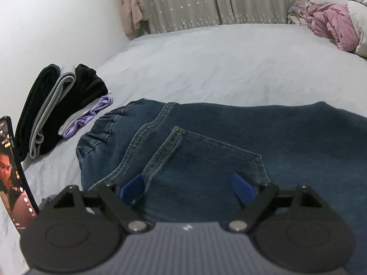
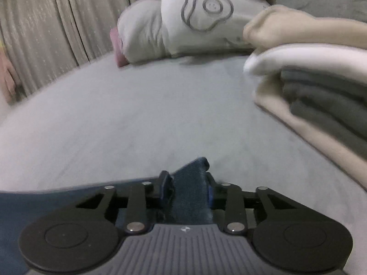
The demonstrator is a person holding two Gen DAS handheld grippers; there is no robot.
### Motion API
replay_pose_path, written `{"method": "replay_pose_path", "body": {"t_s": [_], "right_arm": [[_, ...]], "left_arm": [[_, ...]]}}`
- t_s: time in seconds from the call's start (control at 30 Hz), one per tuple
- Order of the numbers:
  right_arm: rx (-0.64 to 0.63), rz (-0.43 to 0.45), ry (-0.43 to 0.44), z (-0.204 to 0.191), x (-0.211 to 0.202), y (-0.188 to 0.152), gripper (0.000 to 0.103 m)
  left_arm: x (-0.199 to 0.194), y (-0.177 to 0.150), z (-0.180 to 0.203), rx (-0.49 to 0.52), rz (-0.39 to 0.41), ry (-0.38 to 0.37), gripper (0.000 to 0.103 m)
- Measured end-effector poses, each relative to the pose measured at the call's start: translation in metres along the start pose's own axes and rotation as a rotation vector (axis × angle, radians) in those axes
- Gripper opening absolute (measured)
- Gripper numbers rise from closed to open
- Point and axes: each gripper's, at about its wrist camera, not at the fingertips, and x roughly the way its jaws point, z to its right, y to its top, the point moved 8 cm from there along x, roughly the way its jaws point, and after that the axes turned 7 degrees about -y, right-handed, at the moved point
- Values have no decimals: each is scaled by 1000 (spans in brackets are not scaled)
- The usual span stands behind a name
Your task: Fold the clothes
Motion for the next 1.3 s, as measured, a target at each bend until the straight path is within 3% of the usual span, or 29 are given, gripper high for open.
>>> {"method": "replay_pose_path", "body": {"t_s": [0.13, 0.2, 0.33, 0.4, 0.5, 0.63, 0.8, 0.97, 1.07, 1.13, 1.17, 1.3], "right_arm": [[-7, 105, -41, -12, -25, 17, 73], [-71, 198, 19, -44, -46, 25, 79], [-234, 227, 276, -126, -66, 19, 79], [-312, 194, 464, -179, -72, 6, 79], [-380, 146, 650, -240, -73, -15, 79], [-502, 119, 757, -305, -61, -44, 79], [-597, 91, 824, -353, -40, -61, 79], [-597, 32, 881, -380, -25, -64, 79], [-620, -21, 896, -387, -14, -67, 67], [-636, -62, 911, -391, -9, -66, 47], [-642, -68, 922, -392, -10, -64, 42], [-672, 15, 928, -383, -32, -70, 19]], "left_arm": [[-6, 10, 5, -40, 25, -58, 86], [-6, 16, 15, -78, 21, -117, 86], [-2, 26, 37, -177, 5, -247, 82], [1, 33, 51, -237, -1, -338, 78], [9, 36, 61, -277, -14, -396, 69], [30, 30, 57, -339, -64, -415, 66], [40, 33, 48, -352, -57, -460, 65], [48, 37, 32, -463, -58, -546, 60], [51, 38, 25, -514, -57, -584, 51], [53, 38, 23, -552, -64, -631, 44], [54, 38, 23, -563, -70, -649, 42], [54, 37, 32, -567, -87, -714, 39]]}}
